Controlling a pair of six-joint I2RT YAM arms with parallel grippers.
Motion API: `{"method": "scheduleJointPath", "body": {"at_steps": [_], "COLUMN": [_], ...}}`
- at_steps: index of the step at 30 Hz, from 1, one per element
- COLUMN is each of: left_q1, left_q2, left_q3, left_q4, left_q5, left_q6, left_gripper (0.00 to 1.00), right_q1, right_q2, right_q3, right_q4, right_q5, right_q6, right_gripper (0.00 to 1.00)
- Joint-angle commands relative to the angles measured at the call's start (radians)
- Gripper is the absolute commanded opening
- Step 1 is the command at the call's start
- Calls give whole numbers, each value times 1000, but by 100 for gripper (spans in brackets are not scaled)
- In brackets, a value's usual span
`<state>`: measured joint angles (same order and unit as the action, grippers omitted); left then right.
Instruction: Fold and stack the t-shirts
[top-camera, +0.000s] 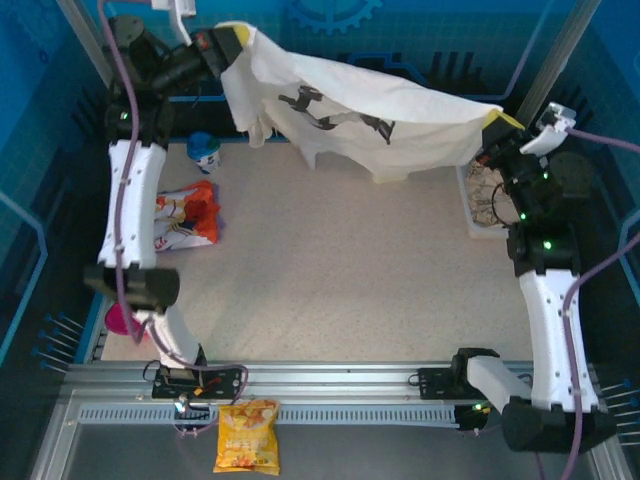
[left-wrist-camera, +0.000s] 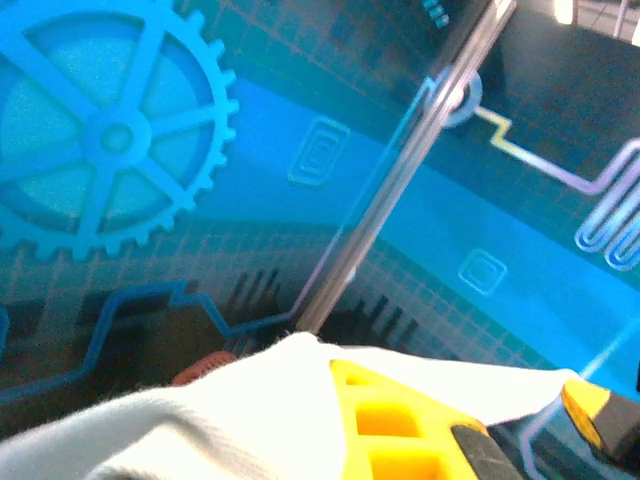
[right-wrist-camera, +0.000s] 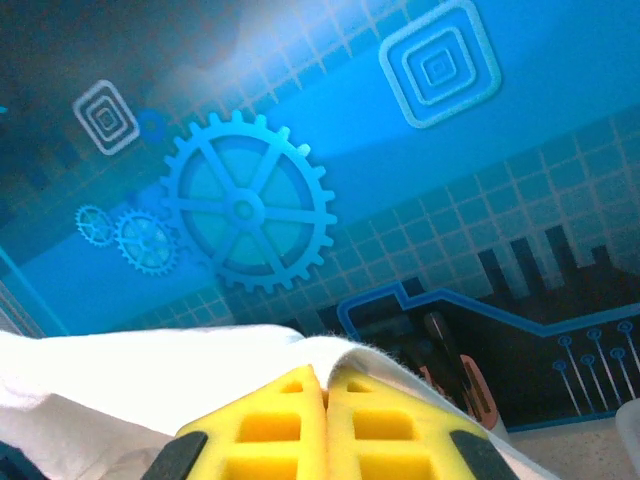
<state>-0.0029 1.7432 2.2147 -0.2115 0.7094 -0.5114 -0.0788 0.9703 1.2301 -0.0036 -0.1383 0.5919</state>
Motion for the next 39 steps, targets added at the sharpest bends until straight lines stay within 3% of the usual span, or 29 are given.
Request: {"method": "scheduleJointPath", "body": {"at_steps": [1, 4, 10, 16, 20, 24, 29, 39], "left_q1": [-6, -6, -7, -6, -7, -15, -15, -14], "left_q2": [-270, -461, -765, -1042, -1216, -1329, -1316, -1245], "left_q3": [-294, -578, -1094, -1407, -1497, -1515, -1528, -1527], "left_q4": [142, 129, 108, -64, -240, -385, -447, -511], "left_q5": [-25, -76, -80, -104, -144, -204, -232, -263], "left_q6": [105, 169, 172, 132, 97, 20, -105, -118], "left_gripper": [0, 0, 0, 0, 0, 0, 0, 0], "right_q1": [3, 2, 2, -3, -5, -5, -7, -18], "right_q2": [-74, -117, -237, -377, -381, -382, -346, -324], "right_q3": [-46, -91, -271, -419, -455, -472, -496, -525], "right_q4": [-111, -232, -466, -696, -920, -1033, -1055, -1031], "right_q5": [-13, -62, -115, -78, -20, -6, 19, 18], "right_q6": [-39, -44, -106, -88, -41, 23, 57, 59], "right_gripper": [0, 0, 0, 0, 0, 0, 0, 0]}}
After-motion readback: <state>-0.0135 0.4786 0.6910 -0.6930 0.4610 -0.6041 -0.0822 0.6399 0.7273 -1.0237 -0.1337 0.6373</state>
